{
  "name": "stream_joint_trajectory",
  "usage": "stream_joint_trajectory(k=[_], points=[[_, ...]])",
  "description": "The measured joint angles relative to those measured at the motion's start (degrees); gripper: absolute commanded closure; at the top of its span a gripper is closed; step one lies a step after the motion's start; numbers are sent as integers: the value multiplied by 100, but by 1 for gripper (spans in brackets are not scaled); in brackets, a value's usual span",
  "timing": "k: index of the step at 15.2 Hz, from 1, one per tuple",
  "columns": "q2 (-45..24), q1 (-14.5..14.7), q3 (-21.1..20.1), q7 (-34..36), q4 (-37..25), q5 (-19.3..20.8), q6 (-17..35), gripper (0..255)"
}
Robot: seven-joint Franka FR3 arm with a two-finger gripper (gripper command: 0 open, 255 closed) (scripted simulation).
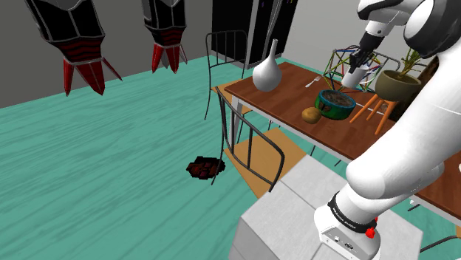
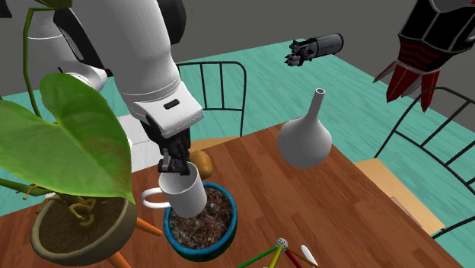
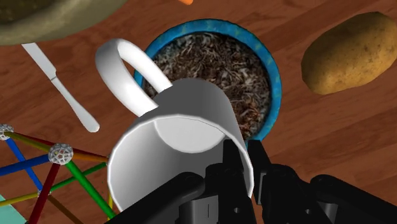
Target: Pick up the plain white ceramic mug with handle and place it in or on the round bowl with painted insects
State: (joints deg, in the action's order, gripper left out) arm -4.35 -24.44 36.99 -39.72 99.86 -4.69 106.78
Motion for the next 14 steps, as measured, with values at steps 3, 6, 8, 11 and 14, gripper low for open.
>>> stream_joint_trajectory(k=[3, 6, 8, 11, 14], points=[[-21, 2, -4, -16, 225, -18, 242, 255], [-64, -5, -5, -50, 400, -53, 449, 255], [-83, -6, -7, -65, 530, -70, 594, 255], [-144, -11, -13, -100, 709, -120, 820, 255], [-174, -14, -16, -124, 833, -146, 968, 255]])
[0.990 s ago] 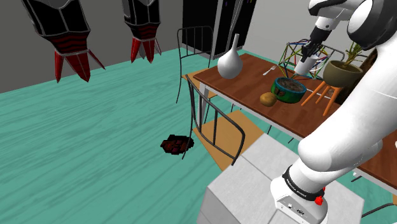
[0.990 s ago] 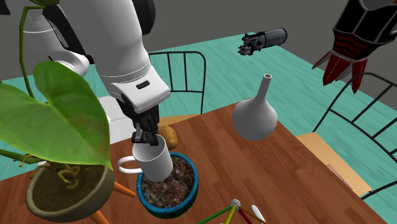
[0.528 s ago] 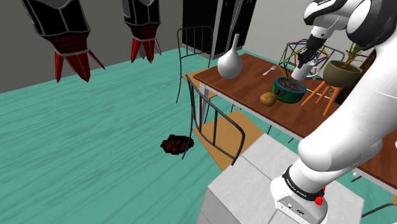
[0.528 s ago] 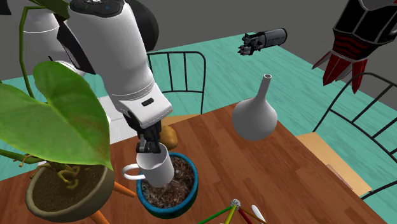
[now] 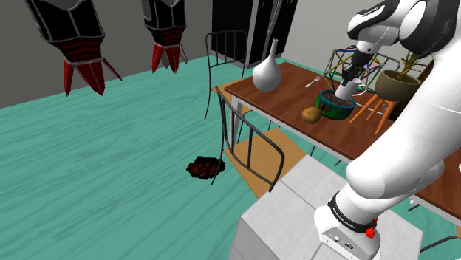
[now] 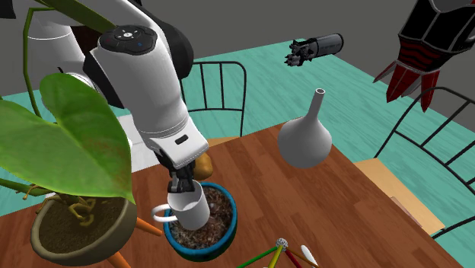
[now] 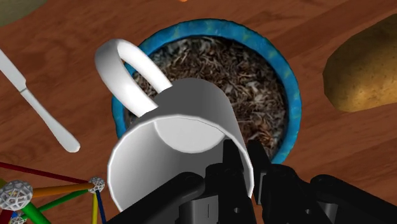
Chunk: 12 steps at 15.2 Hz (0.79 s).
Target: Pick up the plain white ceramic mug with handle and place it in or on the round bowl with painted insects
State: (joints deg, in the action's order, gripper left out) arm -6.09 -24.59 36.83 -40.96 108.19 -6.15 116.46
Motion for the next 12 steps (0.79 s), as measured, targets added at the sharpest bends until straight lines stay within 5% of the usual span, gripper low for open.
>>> stream_joint_trajectory(k=[4, 5, 12], points=[[-3, -1, 0, -4, 17, -4, 21, 255], [-3, -1, 0, -5, 17, -4, 21, 0], [26, 2, 3, 12, -52, 20, -67, 0]])
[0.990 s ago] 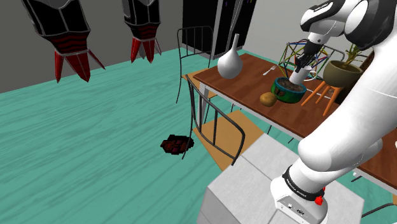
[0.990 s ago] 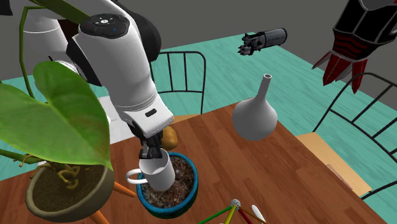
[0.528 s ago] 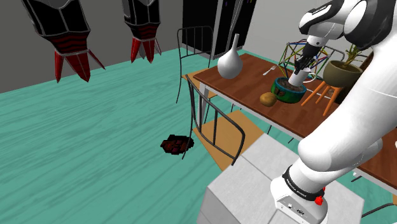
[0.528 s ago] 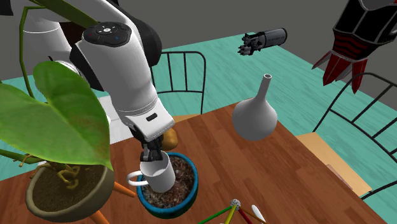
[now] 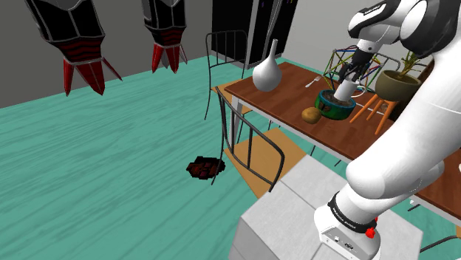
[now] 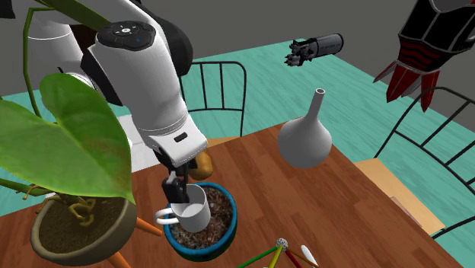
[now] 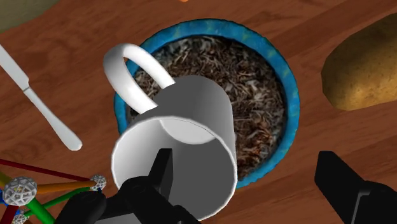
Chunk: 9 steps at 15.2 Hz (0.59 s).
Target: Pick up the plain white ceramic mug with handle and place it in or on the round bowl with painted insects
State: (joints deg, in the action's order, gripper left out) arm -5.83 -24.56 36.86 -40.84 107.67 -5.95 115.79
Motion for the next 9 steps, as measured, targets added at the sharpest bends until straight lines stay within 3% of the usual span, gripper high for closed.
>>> stream_joint_trajectory(k=[4, 9], points=[[157, 12, 16, 73, -388, 118, -505, 0], [188, 19, 13, 97, -437, 143, -584, 0]])
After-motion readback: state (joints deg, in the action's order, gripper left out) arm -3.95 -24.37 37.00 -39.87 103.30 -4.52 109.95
